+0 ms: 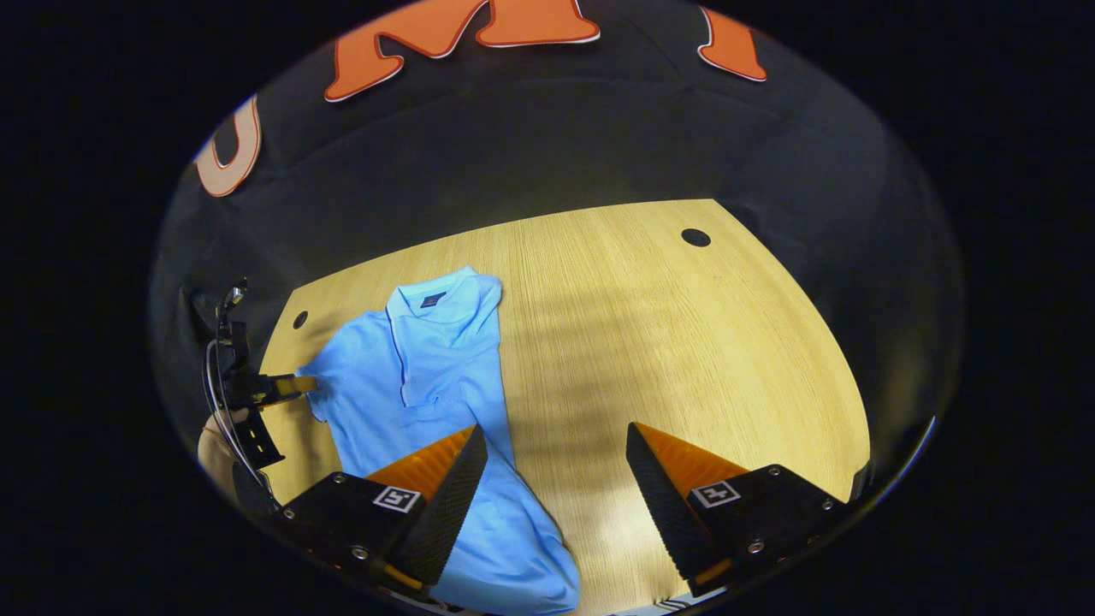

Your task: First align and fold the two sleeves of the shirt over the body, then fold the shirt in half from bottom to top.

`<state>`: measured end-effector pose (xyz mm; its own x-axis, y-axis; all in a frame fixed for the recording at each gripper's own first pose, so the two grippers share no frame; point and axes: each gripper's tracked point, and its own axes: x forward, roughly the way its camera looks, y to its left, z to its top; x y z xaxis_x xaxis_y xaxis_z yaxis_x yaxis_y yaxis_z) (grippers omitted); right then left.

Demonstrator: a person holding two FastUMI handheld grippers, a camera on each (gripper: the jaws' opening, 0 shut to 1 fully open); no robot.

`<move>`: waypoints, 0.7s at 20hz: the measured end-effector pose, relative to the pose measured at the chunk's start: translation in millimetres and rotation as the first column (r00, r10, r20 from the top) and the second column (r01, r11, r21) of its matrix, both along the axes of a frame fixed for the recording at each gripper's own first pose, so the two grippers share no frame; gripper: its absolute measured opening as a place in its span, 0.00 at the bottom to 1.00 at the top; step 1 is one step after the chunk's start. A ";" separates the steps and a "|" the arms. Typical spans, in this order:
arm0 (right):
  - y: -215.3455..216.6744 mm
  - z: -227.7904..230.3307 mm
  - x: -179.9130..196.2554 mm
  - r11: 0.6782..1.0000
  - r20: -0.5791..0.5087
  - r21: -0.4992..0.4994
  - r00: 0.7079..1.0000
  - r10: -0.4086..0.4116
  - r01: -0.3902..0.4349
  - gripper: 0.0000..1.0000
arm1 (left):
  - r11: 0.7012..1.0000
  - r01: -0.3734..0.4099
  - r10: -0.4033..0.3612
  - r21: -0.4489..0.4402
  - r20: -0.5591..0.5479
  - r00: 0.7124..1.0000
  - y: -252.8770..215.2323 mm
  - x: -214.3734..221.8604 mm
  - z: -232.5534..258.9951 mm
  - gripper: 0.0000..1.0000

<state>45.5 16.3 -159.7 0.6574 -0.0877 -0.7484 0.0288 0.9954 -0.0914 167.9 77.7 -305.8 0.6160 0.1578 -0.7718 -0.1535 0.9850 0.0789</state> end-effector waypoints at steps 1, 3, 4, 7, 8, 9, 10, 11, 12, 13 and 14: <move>1.3 -2.3 0.7 1.000 -0.006 0.006 1.000 0.004 -0.004 0.99 | 1.000 0.001 -0.001 0.007 0.006 1.000 0.0 2.5 -0.6 1.00; 1.5 -4.6 3.0 1.000 -0.010 0.008 1.000 0.008 -0.008 0.99 | 1.000 -0.002 0.002 0.007 0.008 1.000 -0.1 2.4 1.2 0.99; 2.0 -5.3 4.6 1.000 -0.012 0.009 1.000 0.006 -0.006 0.99 | 1.000 -0.007 0.007 0.003 0.009 1.000 -0.2 2.5 1.7 0.99; 3.9 -5.9 5.3 1.000 -0.016 0.019 1.000 0.008 -0.008 0.99 | 1.000 -0.015 0.015 -0.008 0.019 1.000 -3.1 4.5 0.8 0.84; 5.0 -6.1 5.5 1.000 -0.017 0.023 1.000 0.010 -0.009 0.99 | 1.000 -0.015 0.015 -0.008 0.022 1.000 -5.0 5.4 0.7 0.69; 5.8 -6.2 6.1 1.000 -0.017 0.025 1.000 0.010 -0.010 0.99 | 1.000 0.006 -0.006 -0.013 0.023 1.000 -11.2 6.6 -0.3 0.54; 6.9 -6.2 6.7 1.000 -0.018 0.026 1.000 0.012 -0.011 0.99 | 1.000 0.019 -0.018 -0.018 0.029 0.999 -16.8 8.2 0.4 0.39; 8.4 -7.4 6.2 1.000 -0.020 0.028 1.000 0.013 -0.012 0.99 | 0.999 0.033 -0.033 -0.013 0.011 0.999 -21.3 9.8 -4.1 0.23; 10.9 -8.0 6.0 0.999 -0.022 0.030 1.000 0.016 -0.015 0.99 | 0.999 0.044 -0.044 -0.014 0.011 0.999 -23.1 7.7 1.1 0.08; 13.2 -8.1 5.2 0.999 -0.022 0.032 1.000 0.020 -0.020 0.99 | 0.998 0.044 -0.044 -0.032 0.013 0.999 -28.1 8.9 -0.1 0.04; 15.9 -8.6 6.4 0.999 -0.022 0.033 0.999 0.023 -0.023 0.99 | 0.997 0.055 -0.054 -0.046 0.027 0.998 -30.7 12.7 0.0 0.04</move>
